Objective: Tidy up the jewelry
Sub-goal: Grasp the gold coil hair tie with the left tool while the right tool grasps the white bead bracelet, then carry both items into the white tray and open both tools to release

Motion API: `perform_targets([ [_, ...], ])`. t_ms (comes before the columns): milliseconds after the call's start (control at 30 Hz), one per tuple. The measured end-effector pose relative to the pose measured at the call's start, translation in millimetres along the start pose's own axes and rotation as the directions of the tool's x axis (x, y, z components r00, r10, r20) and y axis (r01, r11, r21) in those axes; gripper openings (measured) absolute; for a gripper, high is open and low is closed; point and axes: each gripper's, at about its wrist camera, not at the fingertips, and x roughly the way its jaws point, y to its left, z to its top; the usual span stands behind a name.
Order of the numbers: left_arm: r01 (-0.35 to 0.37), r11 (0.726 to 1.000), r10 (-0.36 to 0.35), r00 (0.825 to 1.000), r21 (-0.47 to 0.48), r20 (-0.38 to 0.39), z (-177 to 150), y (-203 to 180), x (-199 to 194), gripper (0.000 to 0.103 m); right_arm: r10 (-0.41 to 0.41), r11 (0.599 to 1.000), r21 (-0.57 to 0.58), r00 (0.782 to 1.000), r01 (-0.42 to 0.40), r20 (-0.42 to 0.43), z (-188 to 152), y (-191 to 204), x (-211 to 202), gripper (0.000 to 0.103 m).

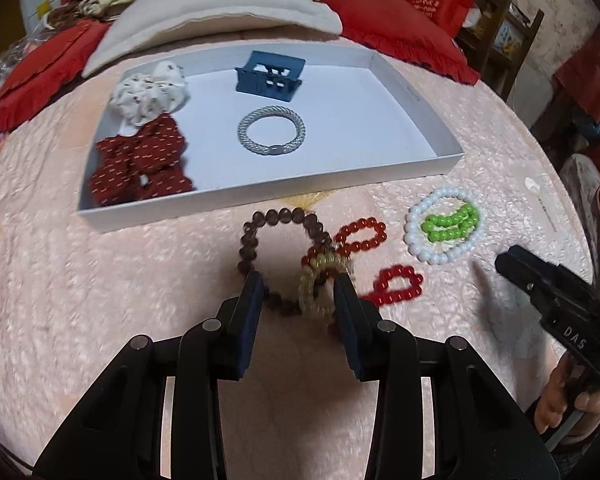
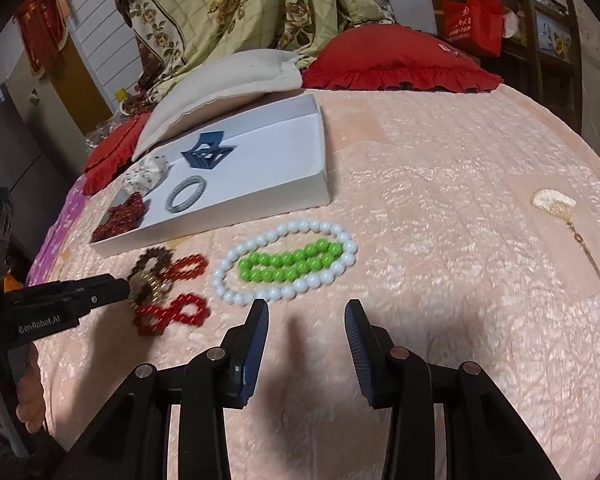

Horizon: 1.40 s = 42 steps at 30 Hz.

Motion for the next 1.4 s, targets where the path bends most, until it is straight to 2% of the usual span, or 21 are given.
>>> perform_targets([
  [133, 0.026, 1.000, -0.026, 0.999, -0.002, -0.027, 6, 1, 14, 0.035, -0.031, 1.000, 0.006, 0.999, 0.031, 0.009, 18, -7, 16, 0.038],
  [200, 0.050, 0.999, -0.051, 0.998, -0.007, -0.035, 7, 2, 17, 0.023, -0.025, 1.000, 0.017, 1.000, 0.025, 0.002, 25, -11, 24, 0.038],
  [233, 0.054, 0.998, -0.054, 0.998, -0.009, -0.044, 7, 1, 18, 0.009, -0.025, 0.999, 0.022, 1.000, 0.025, -0.003, 30, -13, 29, 0.038],
  [400, 0.059, 0.998, -0.060, 0.998, -0.016, -0.033, 6, 3, 9, 0.009, -0.044, 0.999, -0.008, 0.998, 0.044, -0.040, 47, -11, 52, 0.038],
  [500, 0.077, 0.996, -0.077, 0.997, -0.034, -0.006, 2, 8, -8, 0.009, -0.071, 0.996, -0.064, 0.996, 0.067, -0.052, 53, -3, 61, 0.037],
  [567, 0.085, 0.995, -0.085, 0.996, -0.045, 0.013, -2, 11, -20, 0.009, -0.060, 0.994, -0.091, 0.996, 0.053, -0.069, 53, 4, 63, 0.032],
  [633, 0.099, 0.993, -0.097, 0.995, -0.060, 0.034, -10, 18, -35, 0.009, -0.050, 0.993, -0.112, 0.996, 0.041, -0.078, 49, 9, 63, 0.022],
  [733, 0.061, 0.996, -0.058, 0.997, -0.070, 0.052, -27, 27, -50, 0.009, -0.024, 0.989, -0.146, 0.995, 0.009, -0.099, 39, 19, 59, 0.010],
  [833, 0.015, 0.996, -0.011, 0.999, -0.091, 0.037, -47, 41, -54, 0.009, -0.015, 0.986, -0.167, 0.994, -0.003, -0.107, 29, 27, 55, 0.010],
  [1000, -0.016, 0.982, 0.014, 1.000, -0.190, -0.011, -81, 73, -46, 0.009, -0.059, 0.984, -0.170, 0.995, 0.045, -0.076, 29, 31, 58, 0.010],
  [1167, 0.013, 0.957, -0.020, 1.000, -0.288, -0.020, -103, 98, -43, 0.009, -0.123, 0.968, -0.228, 0.991, 0.107, -0.059, 31, 42, 62, 0.009],
  [1267, 0.022, 0.954, -0.027, 1.000, -0.297, -0.010, -107, 101, -47, 0.009, -0.092, 0.979, -0.184, 0.994, 0.082, -0.050, 32, 41, 50, 0.009],
  [1400, 0.059, 0.951, -0.052, 0.998, -0.304, 0.033, -110, 103, -63, 0.009, -0.045, 0.990, -0.132, 0.999, 0.047, 0.019, 34, 46, 13, 0.009],
])
